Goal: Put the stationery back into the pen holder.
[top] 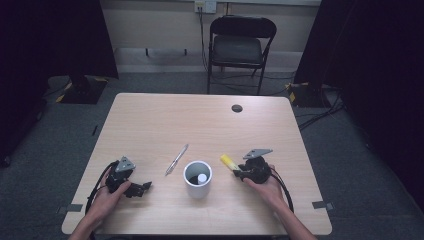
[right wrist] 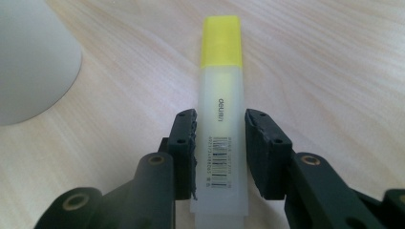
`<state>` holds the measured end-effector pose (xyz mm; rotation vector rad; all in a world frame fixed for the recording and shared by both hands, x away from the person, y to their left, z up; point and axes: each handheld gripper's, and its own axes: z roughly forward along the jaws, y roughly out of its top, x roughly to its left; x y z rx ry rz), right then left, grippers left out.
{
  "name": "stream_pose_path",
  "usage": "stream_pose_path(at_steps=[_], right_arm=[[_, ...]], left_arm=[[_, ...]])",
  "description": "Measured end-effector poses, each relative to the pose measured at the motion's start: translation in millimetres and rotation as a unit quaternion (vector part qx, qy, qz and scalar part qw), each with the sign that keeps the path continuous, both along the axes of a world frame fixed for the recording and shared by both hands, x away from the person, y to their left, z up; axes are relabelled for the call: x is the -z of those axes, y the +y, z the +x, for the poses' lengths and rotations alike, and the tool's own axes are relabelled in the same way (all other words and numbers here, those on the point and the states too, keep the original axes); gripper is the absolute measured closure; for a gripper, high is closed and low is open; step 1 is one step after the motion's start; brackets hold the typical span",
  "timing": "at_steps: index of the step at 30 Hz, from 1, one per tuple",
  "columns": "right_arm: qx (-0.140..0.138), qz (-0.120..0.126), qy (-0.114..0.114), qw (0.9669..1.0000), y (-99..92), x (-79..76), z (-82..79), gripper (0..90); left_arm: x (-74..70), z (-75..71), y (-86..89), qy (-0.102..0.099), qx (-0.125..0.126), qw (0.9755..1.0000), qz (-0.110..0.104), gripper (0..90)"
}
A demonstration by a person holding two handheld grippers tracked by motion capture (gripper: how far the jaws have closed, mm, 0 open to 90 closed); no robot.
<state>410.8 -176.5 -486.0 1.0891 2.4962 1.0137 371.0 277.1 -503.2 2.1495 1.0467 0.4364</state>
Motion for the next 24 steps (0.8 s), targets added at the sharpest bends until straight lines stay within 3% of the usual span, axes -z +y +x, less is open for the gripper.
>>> stream_pose_path(at_steps=[8,24], right_arm=[[0.004,-0.004,-0.004,1.0000,-1.4,0.3,-10.1,59.2],[-0.004,0.000,-0.019,0.9998,24.9,3.2,15.9,57.8]], left_arm=[[0.0,0.0,0.0,0.000,0.000,1.0000,0.000,0.0],[0.0,0.0,0.0,0.000,0.000,1.0000,0.000,0.0]])
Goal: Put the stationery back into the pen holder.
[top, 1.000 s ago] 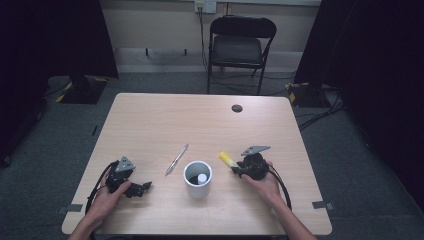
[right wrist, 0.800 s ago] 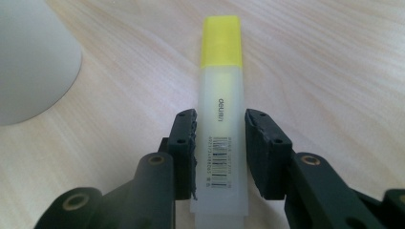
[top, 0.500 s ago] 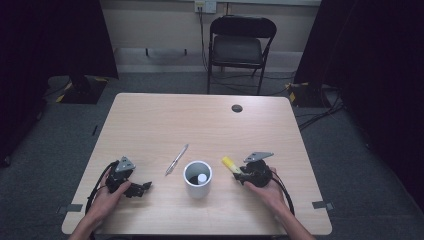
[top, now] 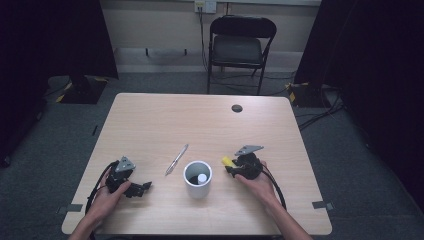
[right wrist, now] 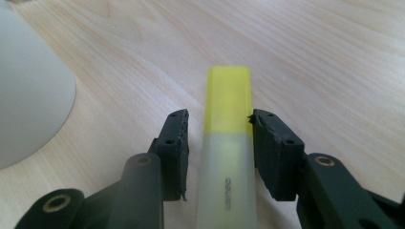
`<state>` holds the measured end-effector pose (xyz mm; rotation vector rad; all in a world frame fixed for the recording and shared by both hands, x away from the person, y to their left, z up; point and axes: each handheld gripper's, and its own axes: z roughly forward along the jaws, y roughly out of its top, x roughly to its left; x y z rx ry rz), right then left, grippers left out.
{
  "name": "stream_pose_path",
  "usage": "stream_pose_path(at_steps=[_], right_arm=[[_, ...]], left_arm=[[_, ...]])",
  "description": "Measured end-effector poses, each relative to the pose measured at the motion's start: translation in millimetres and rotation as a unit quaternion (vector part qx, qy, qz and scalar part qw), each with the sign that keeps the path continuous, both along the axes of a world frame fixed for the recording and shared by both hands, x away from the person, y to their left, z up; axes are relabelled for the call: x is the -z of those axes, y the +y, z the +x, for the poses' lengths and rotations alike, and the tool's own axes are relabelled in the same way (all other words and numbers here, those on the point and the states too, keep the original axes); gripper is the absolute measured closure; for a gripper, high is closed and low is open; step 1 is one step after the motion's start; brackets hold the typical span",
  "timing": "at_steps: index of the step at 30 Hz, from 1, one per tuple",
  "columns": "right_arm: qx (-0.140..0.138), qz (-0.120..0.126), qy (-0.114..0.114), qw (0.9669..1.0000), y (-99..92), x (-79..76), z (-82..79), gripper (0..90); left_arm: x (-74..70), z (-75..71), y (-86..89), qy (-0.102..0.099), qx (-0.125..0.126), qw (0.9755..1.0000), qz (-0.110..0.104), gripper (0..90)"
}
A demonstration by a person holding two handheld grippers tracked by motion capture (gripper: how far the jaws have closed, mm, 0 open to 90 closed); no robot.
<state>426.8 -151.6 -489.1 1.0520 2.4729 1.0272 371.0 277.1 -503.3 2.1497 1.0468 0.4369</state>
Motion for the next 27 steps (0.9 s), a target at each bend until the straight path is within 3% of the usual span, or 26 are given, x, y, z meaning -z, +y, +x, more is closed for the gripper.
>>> stream_pose_path(at_steps=[4,10,16,22,27], right_arm=[[-0.001,0.006,0.000,1.0000,2.9,0.7,3.8,58.0],[-0.002,-0.007,-0.005,1.0000,13.2,0.2,14.0,58.1],[-0.001,-0.015,-0.005,0.9999,12.3,-1.2,17.0,66.7],[0.001,-0.020,-0.001,0.9998,14.1,-2.6,15.4,67.3],[0.000,-0.010,0.002,0.9999,12.2,-4.9,13.9,67.3]], left_arm=[[0.0,0.0,0.0,0.000,0.000,1.0000,0.000,0.0],[0.0,0.0,0.0,0.000,0.000,1.0000,0.000,0.0],[0.0,0.0,0.0,0.000,0.000,1.0000,0.000,0.0],[0.0,0.0,0.0,0.000,0.000,1.0000,0.000,0.0],[0.0,0.0,0.0,0.000,0.000,1.0000,0.000,0.0]])
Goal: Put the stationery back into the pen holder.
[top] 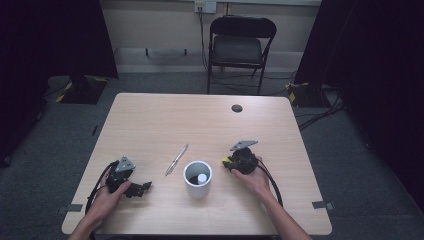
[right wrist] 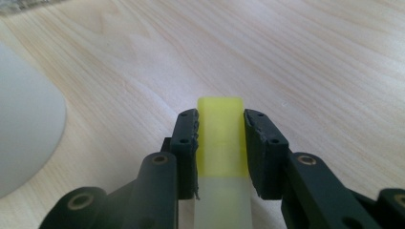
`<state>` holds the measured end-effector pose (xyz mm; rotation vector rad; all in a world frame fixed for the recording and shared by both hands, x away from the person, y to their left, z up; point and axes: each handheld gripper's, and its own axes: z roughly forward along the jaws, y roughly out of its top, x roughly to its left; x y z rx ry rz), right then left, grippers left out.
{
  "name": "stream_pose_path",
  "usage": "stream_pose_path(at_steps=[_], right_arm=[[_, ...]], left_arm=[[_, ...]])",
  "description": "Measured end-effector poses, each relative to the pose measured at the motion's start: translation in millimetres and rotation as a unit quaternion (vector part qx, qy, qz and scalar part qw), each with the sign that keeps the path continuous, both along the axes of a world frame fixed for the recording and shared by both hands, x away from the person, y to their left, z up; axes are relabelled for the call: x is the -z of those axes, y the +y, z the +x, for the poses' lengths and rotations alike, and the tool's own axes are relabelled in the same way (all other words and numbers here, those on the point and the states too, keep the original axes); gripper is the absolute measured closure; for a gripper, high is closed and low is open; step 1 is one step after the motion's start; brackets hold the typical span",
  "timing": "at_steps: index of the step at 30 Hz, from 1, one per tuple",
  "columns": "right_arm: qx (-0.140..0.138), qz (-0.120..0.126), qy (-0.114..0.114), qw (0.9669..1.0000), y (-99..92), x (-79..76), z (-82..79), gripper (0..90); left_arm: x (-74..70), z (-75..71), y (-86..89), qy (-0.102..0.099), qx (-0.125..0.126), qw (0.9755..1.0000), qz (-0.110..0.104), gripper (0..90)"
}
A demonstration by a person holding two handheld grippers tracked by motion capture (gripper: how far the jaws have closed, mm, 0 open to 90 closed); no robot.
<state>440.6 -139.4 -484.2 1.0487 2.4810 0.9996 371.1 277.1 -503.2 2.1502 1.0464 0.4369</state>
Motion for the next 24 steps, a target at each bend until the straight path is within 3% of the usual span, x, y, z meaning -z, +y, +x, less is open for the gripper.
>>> stream_pose_path(at_steps=[9,24], right_arm=[[0.001,0.049,-0.009,0.9987,-5.0,-16.4,-6.0,67.3],[0.000,0.076,-0.027,0.9968,-10.9,-30.8,-10.2,67.3]], left_arm=[[0.0,0.0,0.0,0.000,0.000,1.0000,0.000,0.0],[0.0,0.0,0.0,0.000,0.000,1.0000,0.000,0.0]])
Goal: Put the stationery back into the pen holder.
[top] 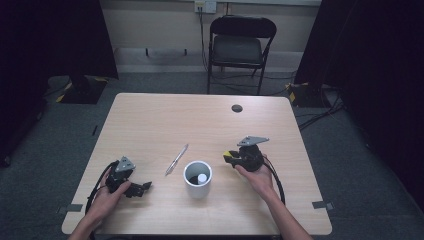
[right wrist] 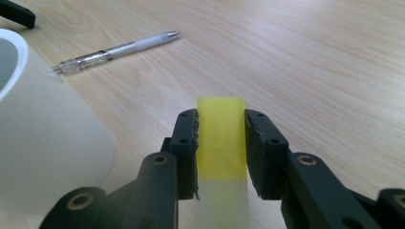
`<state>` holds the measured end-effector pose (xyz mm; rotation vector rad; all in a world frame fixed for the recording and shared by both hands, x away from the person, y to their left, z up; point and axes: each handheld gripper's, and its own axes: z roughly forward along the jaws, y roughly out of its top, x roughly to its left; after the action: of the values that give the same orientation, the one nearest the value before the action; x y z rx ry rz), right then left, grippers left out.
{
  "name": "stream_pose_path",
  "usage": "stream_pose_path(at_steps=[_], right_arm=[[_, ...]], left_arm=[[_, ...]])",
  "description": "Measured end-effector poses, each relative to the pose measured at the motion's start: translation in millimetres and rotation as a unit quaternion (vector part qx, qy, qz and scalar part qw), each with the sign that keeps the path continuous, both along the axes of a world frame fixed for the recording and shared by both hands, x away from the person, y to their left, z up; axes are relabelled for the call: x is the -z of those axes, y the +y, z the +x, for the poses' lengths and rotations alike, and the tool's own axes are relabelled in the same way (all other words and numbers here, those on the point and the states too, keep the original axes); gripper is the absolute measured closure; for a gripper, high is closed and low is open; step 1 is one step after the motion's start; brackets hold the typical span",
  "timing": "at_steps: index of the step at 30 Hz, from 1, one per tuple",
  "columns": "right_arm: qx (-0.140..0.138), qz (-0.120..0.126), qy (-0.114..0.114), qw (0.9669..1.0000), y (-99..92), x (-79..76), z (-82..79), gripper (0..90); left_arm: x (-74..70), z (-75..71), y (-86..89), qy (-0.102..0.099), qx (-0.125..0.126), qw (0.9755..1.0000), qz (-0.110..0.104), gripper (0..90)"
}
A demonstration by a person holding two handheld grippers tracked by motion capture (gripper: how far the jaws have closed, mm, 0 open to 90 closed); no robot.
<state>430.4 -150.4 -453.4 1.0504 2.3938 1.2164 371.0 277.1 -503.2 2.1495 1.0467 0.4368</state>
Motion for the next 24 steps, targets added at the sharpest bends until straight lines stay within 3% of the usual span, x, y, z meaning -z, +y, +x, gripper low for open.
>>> stream_pose_path(at_steps=[7,10,16,24], right_arm=[[-0.002,0.030,-0.006,0.9995,-1.3,-10.5,-5.1,67.4],[-0.007,0.032,-0.020,0.9992,-1.4,-16.9,-8.3,67.4],[-0.007,0.049,-0.024,0.9985,-1.3,-21.7,-7.4,67.4],[-0.013,0.080,-0.037,0.9960,-0.1,-31.5,-9.7,67.4]], left_arm=[[0.0,0.1,0.1,0.000,0.000,1.0000,0.000,0.0],[-0.1,0.1,0.1,0.000,0.001,1.0000,0.001,0.0],[0.0,0.0,-0.1,0.000,-0.001,1.0000,-0.001,0.0],[-0.1,0.5,0.4,0.000,0.004,1.0000,0.001,0.0]])
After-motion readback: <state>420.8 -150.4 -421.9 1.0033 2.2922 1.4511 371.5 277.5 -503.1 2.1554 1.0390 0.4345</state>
